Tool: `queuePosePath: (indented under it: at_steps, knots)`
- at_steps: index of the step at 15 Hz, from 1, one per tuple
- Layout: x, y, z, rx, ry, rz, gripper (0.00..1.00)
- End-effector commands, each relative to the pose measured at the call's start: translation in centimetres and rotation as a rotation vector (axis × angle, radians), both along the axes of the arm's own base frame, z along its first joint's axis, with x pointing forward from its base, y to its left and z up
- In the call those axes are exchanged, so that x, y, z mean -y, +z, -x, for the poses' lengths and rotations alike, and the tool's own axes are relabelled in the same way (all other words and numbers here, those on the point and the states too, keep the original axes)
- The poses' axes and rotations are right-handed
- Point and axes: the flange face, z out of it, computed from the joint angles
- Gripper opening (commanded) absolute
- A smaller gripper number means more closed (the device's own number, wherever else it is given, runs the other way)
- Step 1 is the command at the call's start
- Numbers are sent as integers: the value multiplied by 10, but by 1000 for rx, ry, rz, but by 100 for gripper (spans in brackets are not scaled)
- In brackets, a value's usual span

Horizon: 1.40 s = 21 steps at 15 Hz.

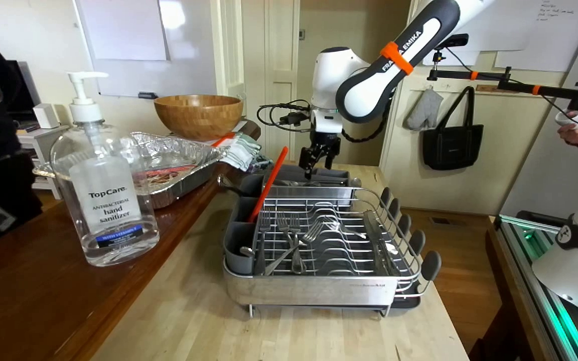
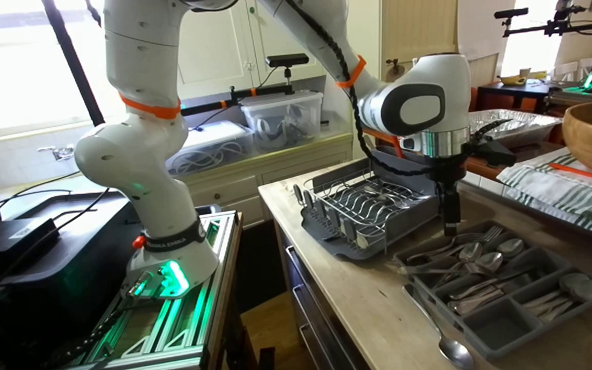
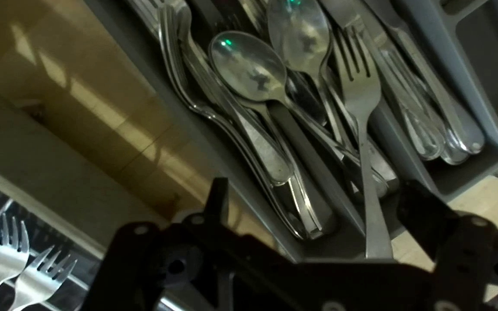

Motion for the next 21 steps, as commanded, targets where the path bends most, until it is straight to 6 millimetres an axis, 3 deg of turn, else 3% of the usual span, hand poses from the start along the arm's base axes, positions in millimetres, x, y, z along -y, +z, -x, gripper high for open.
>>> queuePosePath:
  at_steps: [1,8,9,11,12,13,14,15,17,20,21]
  knots:
    - [-16,-17,-7,15,63,-68,100]
    - [-8,-10,-2,-11,63,-73,100]
    - [-19,-13,-2,-8,98,-62,100]
    - [-9,-23,-8,-18,169,-109,100]
    - [-20,-37,-10,-16,181,-114,100]
    - [-7,-36,-11,-19,207,-117,100]
    - [18,-31,-3,-38,225,-110,100]
    - [22,-33,-6,-25,212,-97,100]
    - [62,-23,-2,-27,217,-81,100]
    - [100,-11,-1,-28,186,-61,100]
    - [103,-11,-4,-35,159,-51,100]
